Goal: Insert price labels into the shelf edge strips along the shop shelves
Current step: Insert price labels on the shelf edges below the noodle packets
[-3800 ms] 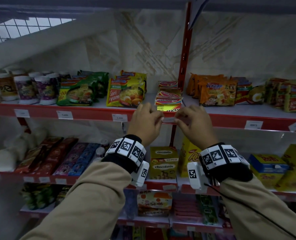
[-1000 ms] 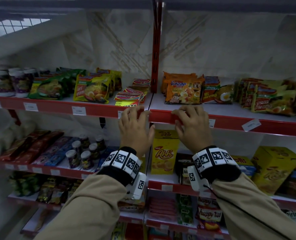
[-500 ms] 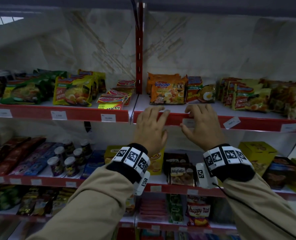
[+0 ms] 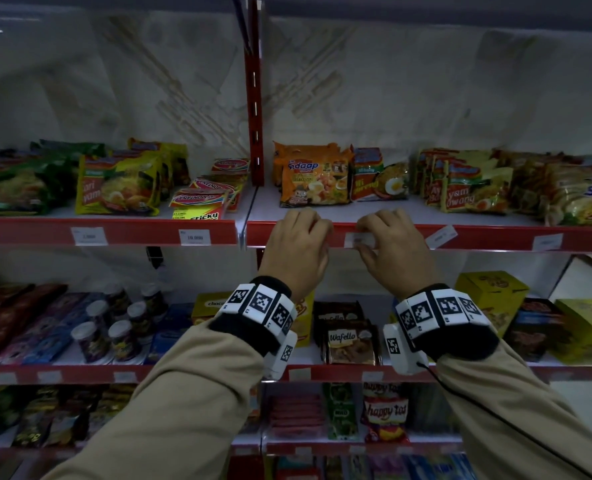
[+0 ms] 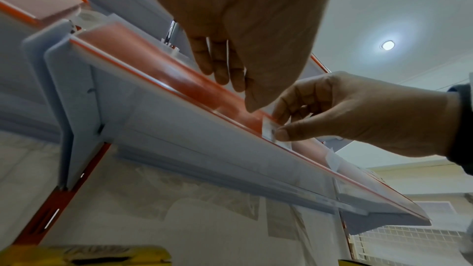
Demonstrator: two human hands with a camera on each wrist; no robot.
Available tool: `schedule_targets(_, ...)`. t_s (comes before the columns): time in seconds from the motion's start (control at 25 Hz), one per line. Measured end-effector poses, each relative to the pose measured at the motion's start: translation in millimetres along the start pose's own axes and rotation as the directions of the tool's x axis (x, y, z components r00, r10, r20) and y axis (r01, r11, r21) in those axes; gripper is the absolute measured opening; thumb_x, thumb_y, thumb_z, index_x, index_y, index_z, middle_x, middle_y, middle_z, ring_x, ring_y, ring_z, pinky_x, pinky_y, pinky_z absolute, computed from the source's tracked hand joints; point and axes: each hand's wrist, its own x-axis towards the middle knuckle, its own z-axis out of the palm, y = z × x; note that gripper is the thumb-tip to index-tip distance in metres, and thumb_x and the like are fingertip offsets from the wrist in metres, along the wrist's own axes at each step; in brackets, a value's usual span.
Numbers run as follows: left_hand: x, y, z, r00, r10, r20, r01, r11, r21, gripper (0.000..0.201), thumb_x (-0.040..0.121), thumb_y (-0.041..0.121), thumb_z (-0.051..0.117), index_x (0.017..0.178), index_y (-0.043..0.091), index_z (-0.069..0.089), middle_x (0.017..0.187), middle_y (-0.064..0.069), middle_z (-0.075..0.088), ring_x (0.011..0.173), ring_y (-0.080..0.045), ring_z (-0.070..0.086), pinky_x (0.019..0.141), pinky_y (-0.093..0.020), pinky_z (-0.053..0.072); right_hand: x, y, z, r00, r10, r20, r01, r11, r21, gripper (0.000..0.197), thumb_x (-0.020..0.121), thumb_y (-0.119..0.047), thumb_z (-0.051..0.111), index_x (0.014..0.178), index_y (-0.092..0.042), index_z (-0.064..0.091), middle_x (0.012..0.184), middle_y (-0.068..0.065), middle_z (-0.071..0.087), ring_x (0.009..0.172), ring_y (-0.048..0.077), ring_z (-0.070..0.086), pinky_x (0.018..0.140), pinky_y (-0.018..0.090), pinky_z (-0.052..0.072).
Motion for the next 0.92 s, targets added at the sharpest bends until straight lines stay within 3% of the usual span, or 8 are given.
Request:
schedule_targets(0.28,-1.7,0.5,-1.5,0.999,-0.009,0.034,0.01,0.999,-0.039,0.022,0.079,0.012,0.062,0.101,0.009,0.062,0.096,-0.01,0.055,0.092,-0.03,0.049,0.075,-0.043,0.044,8.0,-3.0,-2.3,0.994,0.018,0.111,-0.014,0.999,-0.035,0.019,0.084,-0.021,0.062,0.101,-0.012,0.059,0.102,0.01,0.052,0.098,0.029,0.042,0.077,0.039,0.041)
schedule_targets(0.4,-1.1,-0.9,-0.8,0.999,-0.028,0.02,0.029,0.996,-0.086,0.018,0.083,0.012,0.06,0.101,0.009,0.063,0.096,-0.009,0.056,0.093,-0.029,0.049,0.077,-0.041,0.043,15.4,-1.7,-7.5,0.995,0.068,0.071,-0.08,0.979,0.186,0.008,0.085,-0.022,0.065,0.088,-0.017,0.061,0.09,0.001,0.055,0.091,0.021,0.049,0.076,0.035,0.042)
schedule_targets(0.56,1.2,-3.6,2.1,0.996,-0.09,-0.007,0.087,0.978,-0.188,0.017,0.092,0.019,0.054,0.103,0.011,0.064,0.095,-0.007,0.057,0.094,-0.025,0.048,0.081,-0.037,0.041,16.3,-2.8,-11.3,0.967,0.251,-0.036,-0.193,0.821,0.537,0.012,0.085,-0.013,0.068,0.086,-0.02,0.058,0.075,-0.013,0.059,0.07,0.002,0.058,0.066,0.024,0.048)
schedule_targets(0.76,3.1,-3.9,6.5,0.983,-0.179,-0.039,0.159,0.939,-0.305,0.032,0.097,0.036,0.046,0.117,0.013,0.058,0.092,0.002,0.059,0.093,-0.015,0.047,0.082,-0.028,0.037,11.9,-16.0,-4.1,0.942,0.331,0.052,-0.247,0.58,0.776,0.025,0.083,-0.012,0.072,0.103,-0.014,0.059,0.098,0.003,0.062,0.083,0.013,0.061,0.073,0.025,0.053)
schedule_targets(0.84,4.1,-5.0,7.8,0.982,-0.18,-0.052,0.155,0.939,-0.307,0.026,0.096,0.035,0.049,0.108,0.014,0.058,0.093,0.001,0.059,0.091,-0.017,0.047,0.078,-0.028,0.036,10.6,-21.5,-0.1,0.947,0.313,0.069,-0.241,0.556,0.796,0.024,0.082,-0.011,0.073,0.101,-0.013,0.06,0.096,0.005,0.063,0.079,0.011,0.059,0.071,0.024,0.052)
schedule_targets(0.92,3.7,-6.4,9.2,0.984,-0.166,-0.065,0.14,0.945,-0.295,0.019,0.096,0.03,0.05,0.098,0.013,0.057,0.092,-0.002,0.058,0.087,-0.019,0.046,0.073,-0.03,0.037,9.6,-23.9,1.7,0.953,0.299,0.05,-0.23,0.608,0.76,0.016,0.084,-0.012,0.07,0.099,-0.012,0.063,0.09,0.009,0.065,0.074,0.015,0.058,0.07,0.03,0.05)
